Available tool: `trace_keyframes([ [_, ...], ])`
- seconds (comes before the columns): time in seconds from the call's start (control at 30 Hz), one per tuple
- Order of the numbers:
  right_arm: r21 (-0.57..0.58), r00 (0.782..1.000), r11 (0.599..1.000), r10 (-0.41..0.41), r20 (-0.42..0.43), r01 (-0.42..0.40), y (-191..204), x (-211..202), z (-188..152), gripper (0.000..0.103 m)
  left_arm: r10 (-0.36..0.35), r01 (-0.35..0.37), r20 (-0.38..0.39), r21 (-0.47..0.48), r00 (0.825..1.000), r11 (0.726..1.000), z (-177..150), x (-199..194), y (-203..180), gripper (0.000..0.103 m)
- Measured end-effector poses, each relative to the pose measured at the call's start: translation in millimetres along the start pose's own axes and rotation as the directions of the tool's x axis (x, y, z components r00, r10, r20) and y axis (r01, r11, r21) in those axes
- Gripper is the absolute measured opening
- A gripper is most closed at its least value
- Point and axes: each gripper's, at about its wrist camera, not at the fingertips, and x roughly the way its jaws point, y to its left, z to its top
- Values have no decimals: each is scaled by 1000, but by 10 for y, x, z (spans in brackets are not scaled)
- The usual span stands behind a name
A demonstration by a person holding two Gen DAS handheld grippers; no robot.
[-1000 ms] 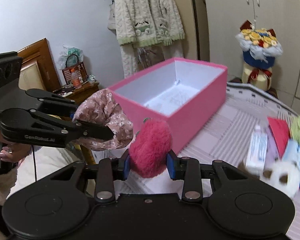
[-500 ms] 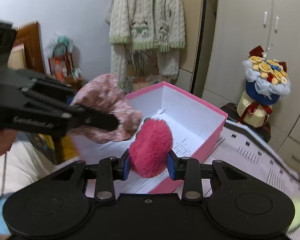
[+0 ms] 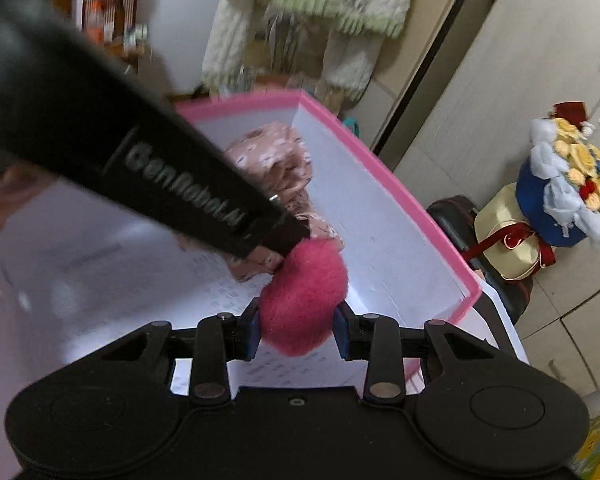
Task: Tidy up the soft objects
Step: 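Carry the scrunchie and strawberry plush into the pink box and open both tools, then move the left tool to the white plush and close on it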
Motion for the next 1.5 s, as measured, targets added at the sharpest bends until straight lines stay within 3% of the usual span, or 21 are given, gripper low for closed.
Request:
trace_keyframes([
  [0.1,-103,999,995,1,-49,-7,-13,187,14,40,-23,23,-5,-4,1000,1000,6,136,79,22],
  [0.23,-115,993,991,59,-101,-71,-40,291,37,40,-8,8,-22,3,1000,1000,-6,249,74,22],
  [0.37,-133,993,990,30,-112,-45,-7,331,65,40,9,-9,-31,-11,999,1000,29,338,107,23],
  [0.4,-129,994,991,17,-108,-31,-11,323,74,42,14,-15,-30,-4,999,1000,28,352,100,26],
  [0.43,-123,995,992,-1,-99,-11,-7,300,87,46,29,-28,-23,6,999,1000,22,357,89,37],
  [0.5,-128,995,991,-46,-87,34,45,276,107,62,75,-75,3,29,997,997,12,345,61,50],
  [0.57,-116,995,992,-53,-80,43,82,194,112,63,135,-137,48,37,990,990,-3,277,23,58],
  [0.63,-70,998,998,-13,-63,9,107,50,98,64,128,-132,78,43,989,990,-11,159,2,66],
  [0.8,27,999,998,50,-14,-49,130,-333,12,64,50,-60,119,85,992,995,-42,-252,-6,66],
  [1.0,172,989,976,123,84,-136,82,-875,-230,64,75,-120,195,231,978,966,-213,-802,-243,66],
  [1.13,213,983,966,121,138,-148,59,-1161,-393,66,100,-159,196,312,975,937,-376,-1148,-458,66],
  [1.27,237,982,961,109,156,-144,151,-1496,-515,73,171,-226,184,344,968,911,-540,-1513,-653,66],
  [1.4,233,982,965,86,169,-125,283,-1822,-678,76,88,-138,152,359,984,923,-658,-1863,-757,67],
  [1.5,235,981,965,76,181,-118,388,-2046,-825,77,73,-128,159,375,985,918,-787,-2081,-831,69],
])
